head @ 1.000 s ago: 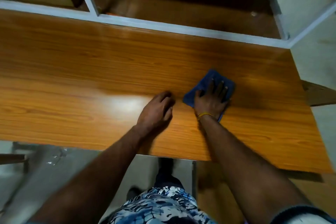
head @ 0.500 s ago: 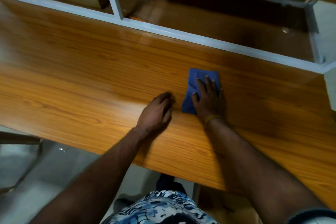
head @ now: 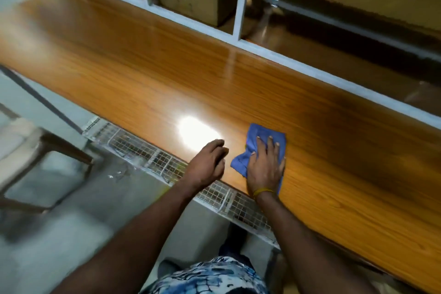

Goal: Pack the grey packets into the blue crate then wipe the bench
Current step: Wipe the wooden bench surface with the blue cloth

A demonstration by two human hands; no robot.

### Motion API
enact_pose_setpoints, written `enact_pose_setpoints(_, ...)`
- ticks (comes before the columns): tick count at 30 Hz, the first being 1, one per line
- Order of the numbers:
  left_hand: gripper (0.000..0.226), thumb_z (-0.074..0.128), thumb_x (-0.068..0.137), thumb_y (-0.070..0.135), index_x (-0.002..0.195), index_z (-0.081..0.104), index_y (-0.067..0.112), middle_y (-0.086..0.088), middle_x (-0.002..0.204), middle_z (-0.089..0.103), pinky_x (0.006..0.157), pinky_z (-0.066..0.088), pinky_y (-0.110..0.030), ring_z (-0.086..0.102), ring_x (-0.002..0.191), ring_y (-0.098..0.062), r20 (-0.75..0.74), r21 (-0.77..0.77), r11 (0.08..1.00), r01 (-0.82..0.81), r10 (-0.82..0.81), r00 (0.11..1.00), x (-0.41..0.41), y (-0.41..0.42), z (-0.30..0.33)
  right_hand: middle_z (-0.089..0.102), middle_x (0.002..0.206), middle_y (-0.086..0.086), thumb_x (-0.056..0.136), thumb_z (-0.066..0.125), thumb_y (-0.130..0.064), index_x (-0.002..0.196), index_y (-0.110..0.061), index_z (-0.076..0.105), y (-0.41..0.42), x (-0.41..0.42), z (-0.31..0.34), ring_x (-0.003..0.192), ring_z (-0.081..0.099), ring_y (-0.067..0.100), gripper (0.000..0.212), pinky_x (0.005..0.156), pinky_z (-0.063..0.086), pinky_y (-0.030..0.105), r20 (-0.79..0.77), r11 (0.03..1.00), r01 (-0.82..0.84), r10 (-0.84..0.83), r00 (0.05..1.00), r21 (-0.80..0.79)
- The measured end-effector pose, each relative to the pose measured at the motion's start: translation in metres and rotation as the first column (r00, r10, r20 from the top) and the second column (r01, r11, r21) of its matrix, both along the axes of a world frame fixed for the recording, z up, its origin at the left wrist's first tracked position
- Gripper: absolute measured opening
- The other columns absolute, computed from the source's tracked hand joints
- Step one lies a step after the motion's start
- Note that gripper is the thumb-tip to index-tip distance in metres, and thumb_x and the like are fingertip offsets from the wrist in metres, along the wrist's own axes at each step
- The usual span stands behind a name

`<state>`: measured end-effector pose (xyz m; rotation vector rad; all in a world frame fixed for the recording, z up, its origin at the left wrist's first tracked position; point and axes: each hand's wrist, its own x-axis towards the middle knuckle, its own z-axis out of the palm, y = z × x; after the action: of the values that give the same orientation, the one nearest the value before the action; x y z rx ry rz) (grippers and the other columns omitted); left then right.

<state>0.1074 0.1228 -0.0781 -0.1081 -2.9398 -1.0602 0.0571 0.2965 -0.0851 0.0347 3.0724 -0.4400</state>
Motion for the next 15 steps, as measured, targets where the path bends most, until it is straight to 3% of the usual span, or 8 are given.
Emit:
enact_pose_setpoints(4,0.038,0.055,0.095,0.017,0.132,0.059,0.006,-0.007,0.149,0.044,0.097,0.041,-0.024,0.056,0.123,-0.021,0.017,0.007,0.999,-0.044,0.044,0.999,0.034,-0.034,-0.001,0.016,0.164,0.001,0.103,0.042,-0.029,0.152,-0.031,0.031,-0.039,0.012,0.002,0.152,0.008,0.026,0.049,0.118,0.014,0.057,0.01,0.998,0.038,-0.038,0.999,-0.041)
enact_pose_setpoints(8,0.042,0.053,0.095,0.017,0.136,0.055,0.006,-0.008,0.152,0.041,0.107,0.042,-0.033,0.048,0.132,-0.022,0.019,-0.031,0.998,-0.052,0.053,0.998,0.05,-0.065,0.004,0.012,0.165,0.0,0.104,0.042,-0.032,0.153,-0.031,0.028,-0.074,0.014,0.0,0.152,0.004,0.025,0.051,0.118,0.012,0.055,0.039,0.997,0.044,-0.042,0.998,-0.069)
enact_pose_setpoints(15,0.048,0.051,0.097,0.023,0.143,0.048,0.01,-0.003,0.156,0.033,0.111,0.038,-0.033,0.039,0.139,-0.019,0.045,-0.1,0.984,-0.15,0.155,0.987,0.051,-0.126,0.008,0.009,0.165,-0.001,0.104,0.041,-0.031,0.154,-0.03,0.026,-0.14,0.018,0.003,0.152,0.003,0.025,0.052,0.119,0.012,0.056,0.07,0.996,-0.048,0.053,0.996,-0.069)
